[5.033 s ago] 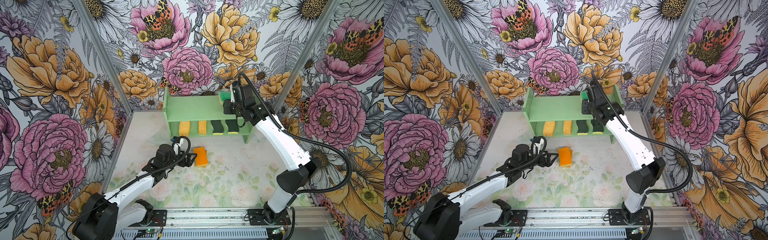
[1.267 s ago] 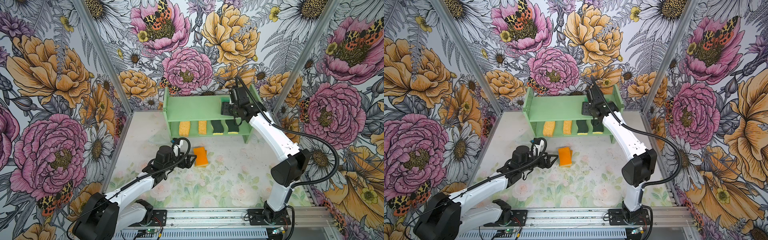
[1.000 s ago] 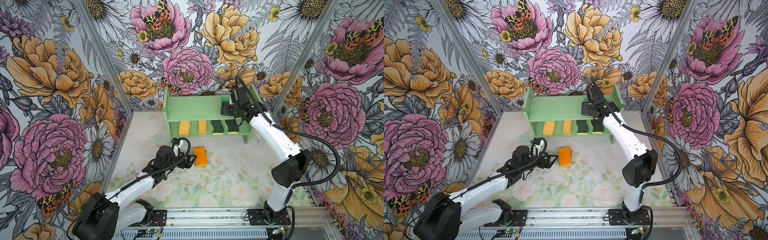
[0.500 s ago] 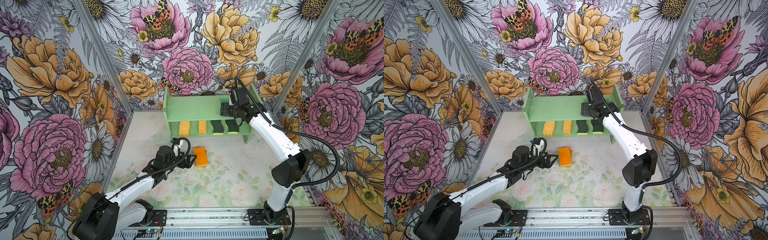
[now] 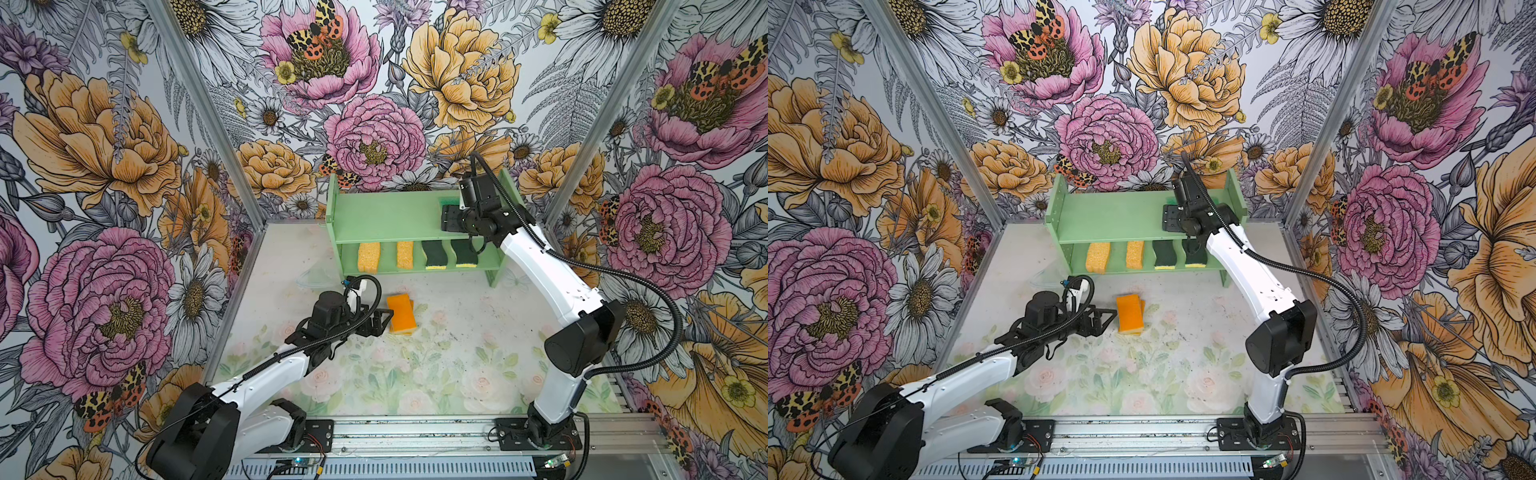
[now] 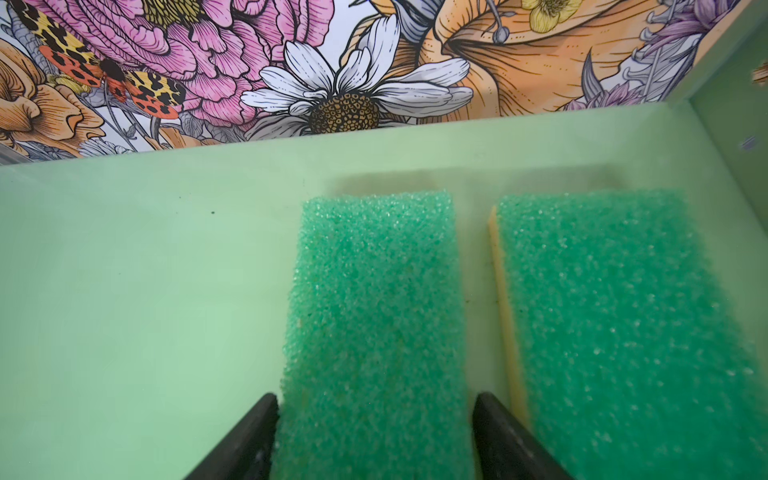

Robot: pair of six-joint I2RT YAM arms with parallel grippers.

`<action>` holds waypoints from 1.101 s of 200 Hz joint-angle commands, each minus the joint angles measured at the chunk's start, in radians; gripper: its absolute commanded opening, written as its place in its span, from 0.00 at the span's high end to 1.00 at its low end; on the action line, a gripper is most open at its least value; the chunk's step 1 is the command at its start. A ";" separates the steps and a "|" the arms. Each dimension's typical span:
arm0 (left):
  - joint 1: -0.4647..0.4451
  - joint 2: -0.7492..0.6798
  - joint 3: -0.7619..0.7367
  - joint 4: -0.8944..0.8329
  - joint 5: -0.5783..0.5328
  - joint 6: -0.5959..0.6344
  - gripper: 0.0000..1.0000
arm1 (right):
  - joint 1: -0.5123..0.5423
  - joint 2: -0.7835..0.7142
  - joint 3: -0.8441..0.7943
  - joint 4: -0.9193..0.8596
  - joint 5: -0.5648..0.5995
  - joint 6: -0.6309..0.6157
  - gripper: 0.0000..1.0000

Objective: Place and organize the cleaning sponges onto the shelf
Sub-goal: 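Withdraw the right gripper from the shelf toward the orange sponge stack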

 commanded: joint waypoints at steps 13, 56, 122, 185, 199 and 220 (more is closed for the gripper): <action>0.007 0.006 -0.010 0.034 0.004 0.006 0.01 | -0.002 -0.056 0.018 0.028 0.013 -0.013 0.24; 0.006 -0.006 -0.017 0.033 0.002 0.003 0.01 | -0.002 -0.081 0.007 0.028 0.019 -0.025 0.23; 0.007 -0.032 -0.025 0.019 -0.014 0.005 0.01 | 0.013 -0.196 -0.057 0.026 0.017 -0.028 0.22; 0.007 -0.030 -0.021 0.020 -0.024 -0.009 0.01 | 0.072 -0.366 -0.235 0.028 0.007 -0.031 0.22; 0.004 -0.030 -0.021 0.021 -0.026 -0.010 0.01 | 0.096 -0.402 -0.283 0.028 0.008 -0.032 0.22; 0.007 -0.033 -0.021 0.020 -0.032 -0.017 0.01 | 0.127 -0.453 -0.361 0.028 -0.001 -0.031 0.21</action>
